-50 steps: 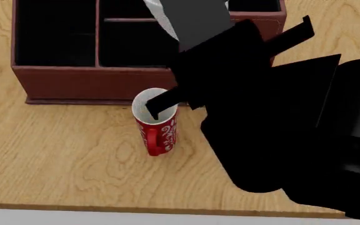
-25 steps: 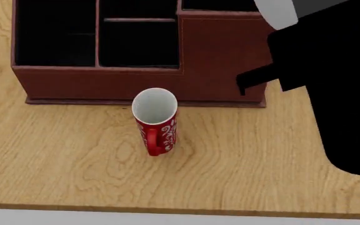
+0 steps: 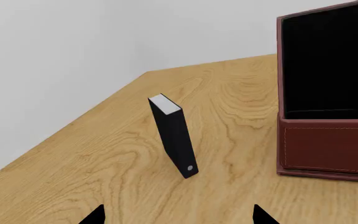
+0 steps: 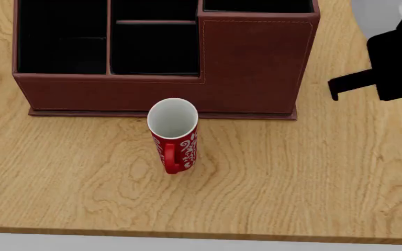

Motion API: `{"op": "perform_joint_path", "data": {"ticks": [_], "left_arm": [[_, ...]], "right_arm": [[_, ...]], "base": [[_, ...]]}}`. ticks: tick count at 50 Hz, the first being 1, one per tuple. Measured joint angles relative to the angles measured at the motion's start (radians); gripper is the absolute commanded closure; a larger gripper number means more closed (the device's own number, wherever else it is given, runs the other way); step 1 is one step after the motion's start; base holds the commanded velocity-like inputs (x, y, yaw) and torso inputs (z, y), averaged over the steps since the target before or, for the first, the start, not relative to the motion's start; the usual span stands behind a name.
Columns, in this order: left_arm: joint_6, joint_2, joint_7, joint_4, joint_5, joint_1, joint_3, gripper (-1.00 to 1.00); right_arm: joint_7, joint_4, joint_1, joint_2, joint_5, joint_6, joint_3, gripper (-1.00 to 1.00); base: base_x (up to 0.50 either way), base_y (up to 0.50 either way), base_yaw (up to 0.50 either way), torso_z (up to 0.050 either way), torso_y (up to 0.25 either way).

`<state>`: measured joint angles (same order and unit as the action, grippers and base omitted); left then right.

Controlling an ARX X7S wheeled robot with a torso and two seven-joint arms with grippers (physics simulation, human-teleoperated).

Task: Pick up the white mug and place it to the right of the caddy.

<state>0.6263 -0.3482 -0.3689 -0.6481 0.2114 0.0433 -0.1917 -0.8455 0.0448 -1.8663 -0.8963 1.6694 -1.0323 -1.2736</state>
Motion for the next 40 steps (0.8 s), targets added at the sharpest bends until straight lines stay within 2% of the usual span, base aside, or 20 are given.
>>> {"op": "perform_joint_path", "data": {"ticks": [10,18,29,40], "left_arm": [[-0.007,-0.004,-0.004,0.017,-0.011,-0.001,0.015,-1.0],[-0.01,-0.007,-0.008,0.035,-0.023,0.002,0.033,-1.0],[-0.009,-0.012,-0.013,0.052,-0.034,0.008,0.051,-1.0],[-0.011,-0.017,-0.018,0.07,-0.043,0.013,0.064,-1.0]], "right_arm": [[0.085,0.118,0.046,0.032,-0.064,0.041,-0.025,1.0],[0.189,0.276,0.073,0.106,-0.146,0.086,-0.062,1.0],[0.373,0.572,0.094,0.257,-0.271,0.157,-0.127,1.0],[0.597,0.953,0.113,0.452,-0.391,0.255,-0.194,1.0]], "base": [[0.0,0.0,0.0,0.0,0.0],[0.0,0.0,0.0,0.0,0.001],[0.0,0.0,0.0,0.0,0.001],[0.0,0.0,0.0,0.0,0.0]]}}
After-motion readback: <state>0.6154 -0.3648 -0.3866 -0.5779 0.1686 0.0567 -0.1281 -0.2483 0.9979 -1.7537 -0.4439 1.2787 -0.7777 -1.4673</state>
